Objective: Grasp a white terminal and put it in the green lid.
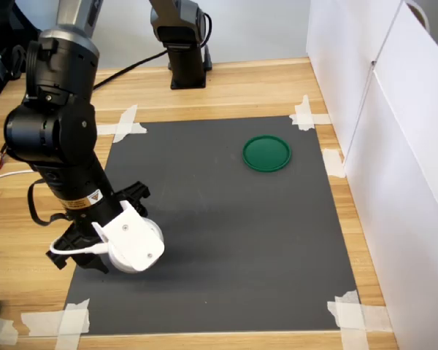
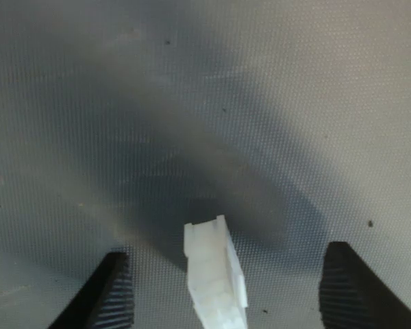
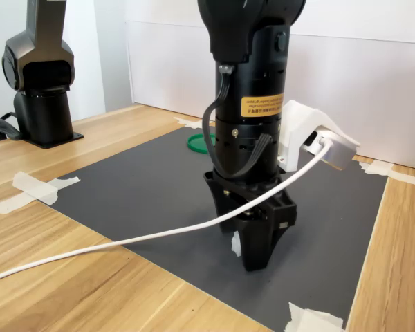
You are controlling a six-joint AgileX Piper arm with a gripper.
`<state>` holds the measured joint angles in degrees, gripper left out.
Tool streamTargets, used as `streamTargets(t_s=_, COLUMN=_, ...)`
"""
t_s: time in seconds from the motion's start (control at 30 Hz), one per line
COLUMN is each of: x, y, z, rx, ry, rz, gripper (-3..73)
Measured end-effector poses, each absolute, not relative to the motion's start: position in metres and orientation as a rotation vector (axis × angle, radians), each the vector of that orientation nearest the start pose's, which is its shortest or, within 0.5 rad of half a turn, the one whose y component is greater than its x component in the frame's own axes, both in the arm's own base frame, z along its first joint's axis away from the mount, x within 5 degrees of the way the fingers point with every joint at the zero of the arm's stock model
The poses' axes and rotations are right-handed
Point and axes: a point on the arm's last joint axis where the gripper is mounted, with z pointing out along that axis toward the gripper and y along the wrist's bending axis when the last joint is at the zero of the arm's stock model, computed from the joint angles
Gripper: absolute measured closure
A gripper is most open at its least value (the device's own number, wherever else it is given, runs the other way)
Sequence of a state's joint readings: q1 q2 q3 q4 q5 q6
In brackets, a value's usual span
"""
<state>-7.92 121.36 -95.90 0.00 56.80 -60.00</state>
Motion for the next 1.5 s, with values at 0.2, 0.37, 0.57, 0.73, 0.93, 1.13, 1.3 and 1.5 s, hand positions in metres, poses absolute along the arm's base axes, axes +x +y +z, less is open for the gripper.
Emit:
streamTargets(t_s=0.2, x=0.438, y=-0.061, z=0.188, rx=-1.283, ry=2.655, rz=-0.177, gripper=31.9)
streamTargets(t_s=0.37, x=0.437, y=-0.061, z=0.188, rx=-1.265, ry=2.671, rz=-0.165, gripper=60.5)
streamTargets(t_s=0.57, x=0.43, y=-0.057, z=0.191, rx=-1.263, ry=2.727, rz=-0.068, gripper=61.2)
streamTargets(t_s=0.73, x=0.421, y=-0.038, z=0.23, rx=-1.287, ry=2.656, rz=-0.102, gripper=61.2)
streamTargets(t_s=0.93, x=0.393, y=0.016, z=0.299, rx=-1.392, ry=2.453, rz=-0.168, gripper=61.2)
streamTargets(t_s=1.13, x=0.351, y=0.08, z=0.321, rx=-1.527, ry=2.339, rz=-0.115, gripper=61.2)
streamTargets(t_s=1.3, x=0.309, y=0.113, z=0.309, rx=-1.635, ry=2.325, rz=-0.051, gripper=61.2)
streamTargets(t_s=1.5, x=0.273, y=0.125, z=0.284, rx=-1.697, ry=2.322, rz=-0.019, gripper=61.2)
